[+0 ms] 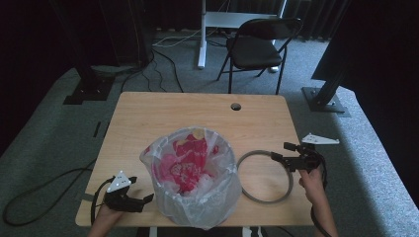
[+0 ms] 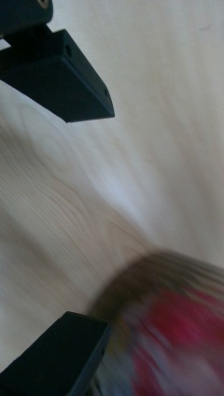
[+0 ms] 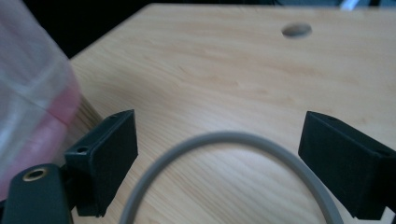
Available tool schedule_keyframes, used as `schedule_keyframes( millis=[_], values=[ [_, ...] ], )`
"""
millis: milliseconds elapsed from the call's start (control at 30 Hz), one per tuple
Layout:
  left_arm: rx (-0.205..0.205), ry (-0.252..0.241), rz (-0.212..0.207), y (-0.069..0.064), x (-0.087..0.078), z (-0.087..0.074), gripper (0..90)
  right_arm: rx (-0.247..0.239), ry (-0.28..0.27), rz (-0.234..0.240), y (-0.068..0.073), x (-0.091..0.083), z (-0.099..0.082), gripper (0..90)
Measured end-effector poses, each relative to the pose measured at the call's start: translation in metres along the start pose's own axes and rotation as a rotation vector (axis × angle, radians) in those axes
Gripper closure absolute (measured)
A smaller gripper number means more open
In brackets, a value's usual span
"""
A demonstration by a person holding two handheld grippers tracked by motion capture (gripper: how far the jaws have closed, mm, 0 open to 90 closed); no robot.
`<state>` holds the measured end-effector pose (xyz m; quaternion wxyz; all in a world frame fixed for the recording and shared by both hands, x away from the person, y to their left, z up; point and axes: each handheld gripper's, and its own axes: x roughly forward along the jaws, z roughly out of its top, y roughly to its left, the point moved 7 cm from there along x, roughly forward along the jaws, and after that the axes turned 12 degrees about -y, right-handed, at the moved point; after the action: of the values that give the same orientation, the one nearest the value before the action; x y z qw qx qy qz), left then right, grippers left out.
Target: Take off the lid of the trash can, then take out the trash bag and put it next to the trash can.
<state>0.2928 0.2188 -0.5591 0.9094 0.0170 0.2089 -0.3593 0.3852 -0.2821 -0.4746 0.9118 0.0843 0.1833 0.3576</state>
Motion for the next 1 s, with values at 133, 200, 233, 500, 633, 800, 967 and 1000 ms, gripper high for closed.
schedule_keyframes(
  millis=[133,200,233,500,633,800,967,1000],
  values=[
    [-0.007,-0.072,-0.041,-0.014,-0.013,0.023,1.7,-0.021,-0.013,0.005,0.006,-0.001,0.010,11.1],
    [-0.004,-0.082,-0.067,-0.023,-0.018,0.031,0.1,-0.044,-0.019,0.014,0.011,-0.001,0.016,11.1],
    [0.000,-0.092,-0.081,-0.027,-0.021,0.036,0.0,-0.048,-0.019,0.013,0.013,-0.001,0.018,11.1],
    [0.028,-0.135,-0.086,-0.050,-0.037,0.063,0.0,-0.102,-0.046,0.054,0.033,0.002,0.043,11.1],
    [0.030,-0.138,-0.094,-0.056,-0.042,0.068,0.0,-0.123,-0.054,0.082,0.043,0.005,0.054,11.1],
    [0.030,-0.147,-0.107,-0.064,-0.048,0.076,0.0,-0.144,-0.061,0.102,0.059,0.010,0.070,11.0],
    [0.045,-0.153,-0.131,-0.079,-0.057,0.088,0.0,-0.154,-0.068,0.157,0.081,0.014,0.087,10.8],
    [0.044,-0.154,-0.136,-0.082,-0.059,0.091,0.0,-0.153,-0.069,0.173,0.085,0.015,0.090,10.8]
  ],
)
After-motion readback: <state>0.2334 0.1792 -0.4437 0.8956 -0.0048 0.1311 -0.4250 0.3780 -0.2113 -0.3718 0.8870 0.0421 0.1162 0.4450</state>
